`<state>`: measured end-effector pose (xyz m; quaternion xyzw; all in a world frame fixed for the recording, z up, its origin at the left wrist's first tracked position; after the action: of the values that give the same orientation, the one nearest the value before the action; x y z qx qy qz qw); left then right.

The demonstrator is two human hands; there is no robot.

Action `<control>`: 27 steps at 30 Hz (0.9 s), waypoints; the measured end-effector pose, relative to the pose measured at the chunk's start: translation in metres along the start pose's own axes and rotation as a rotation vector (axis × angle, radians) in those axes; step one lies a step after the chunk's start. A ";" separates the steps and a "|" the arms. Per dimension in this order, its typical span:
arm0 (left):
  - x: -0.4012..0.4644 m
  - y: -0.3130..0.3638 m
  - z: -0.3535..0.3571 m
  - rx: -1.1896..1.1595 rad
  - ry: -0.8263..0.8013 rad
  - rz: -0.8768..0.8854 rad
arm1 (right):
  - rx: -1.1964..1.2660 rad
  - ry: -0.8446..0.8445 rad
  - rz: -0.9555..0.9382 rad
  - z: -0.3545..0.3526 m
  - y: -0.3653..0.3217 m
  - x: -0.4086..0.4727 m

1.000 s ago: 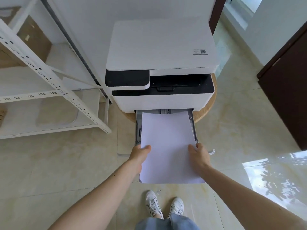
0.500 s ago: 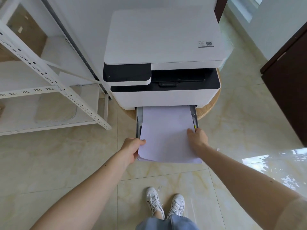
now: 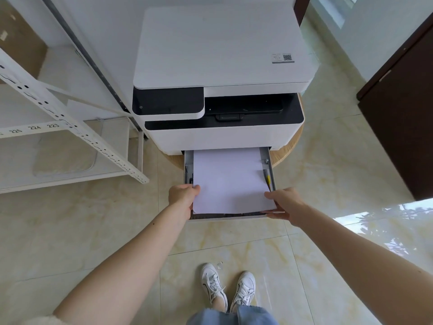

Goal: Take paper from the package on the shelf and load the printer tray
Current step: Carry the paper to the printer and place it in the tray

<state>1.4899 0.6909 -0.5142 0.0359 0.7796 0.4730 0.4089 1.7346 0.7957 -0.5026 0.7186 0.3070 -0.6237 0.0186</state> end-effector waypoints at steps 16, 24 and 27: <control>-0.003 0.001 -0.012 0.392 -0.016 0.215 | -0.006 0.178 -0.174 0.013 -0.005 0.007; -0.015 -0.012 0.000 0.733 -0.010 0.557 | -0.440 0.408 -0.350 0.019 -0.001 0.001; -0.018 -0.012 0.003 0.855 0.008 0.608 | -0.575 0.464 -0.362 0.017 0.002 -0.004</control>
<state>1.5080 0.6787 -0.5134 0.4224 0.8590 0.2101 0.1991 1.7203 0.7850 -0.5037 0.7402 0.5863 -0.3268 0.0392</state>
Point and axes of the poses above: each hand's wrist, its own x-axis towards the middle knuckle, its own z-axis out of the palm, y = z × x, the point moved 2 cm from there along x, towards the middle knuckle, and after that the axes turned 11 degrees about z, right-handed, at the moved point
